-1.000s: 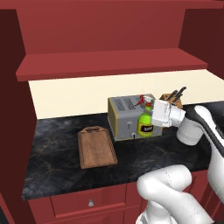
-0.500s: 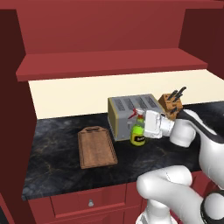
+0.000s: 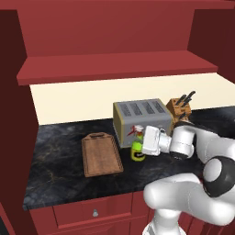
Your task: Grab the spray bottle from the cabinet, then place it next to the cutting board for sanitizing. Then grab the dish brush from the countertop next to the sink and place it next to the cutting board.
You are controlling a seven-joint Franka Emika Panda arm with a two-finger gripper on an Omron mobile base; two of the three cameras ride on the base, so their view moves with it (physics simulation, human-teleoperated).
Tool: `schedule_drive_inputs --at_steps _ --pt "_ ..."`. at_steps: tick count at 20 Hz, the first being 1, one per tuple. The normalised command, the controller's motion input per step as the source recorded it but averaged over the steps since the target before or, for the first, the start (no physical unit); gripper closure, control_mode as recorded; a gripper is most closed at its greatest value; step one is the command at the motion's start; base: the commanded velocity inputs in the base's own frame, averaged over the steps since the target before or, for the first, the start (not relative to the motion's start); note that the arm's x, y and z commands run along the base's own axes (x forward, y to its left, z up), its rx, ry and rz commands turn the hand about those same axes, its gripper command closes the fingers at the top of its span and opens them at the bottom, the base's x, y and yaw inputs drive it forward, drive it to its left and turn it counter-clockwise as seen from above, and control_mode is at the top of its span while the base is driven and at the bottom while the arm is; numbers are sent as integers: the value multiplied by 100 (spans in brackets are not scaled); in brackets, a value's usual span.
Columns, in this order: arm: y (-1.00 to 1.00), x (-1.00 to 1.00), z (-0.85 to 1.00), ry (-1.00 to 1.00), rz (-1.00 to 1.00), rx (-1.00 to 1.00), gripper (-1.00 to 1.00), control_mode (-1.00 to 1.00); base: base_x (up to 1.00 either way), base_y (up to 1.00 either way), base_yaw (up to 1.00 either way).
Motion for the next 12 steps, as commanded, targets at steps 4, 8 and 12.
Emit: schedule_drive_inputs --at_steps 4,8,12 --pt "1 35 -58 0 2 0 100 -100 0 0 0" --pt "0 23 -46 0 4 0 100 -100 0 0 0" --pt "0 11 -45 0 4 0 100 -100 0 0 0"
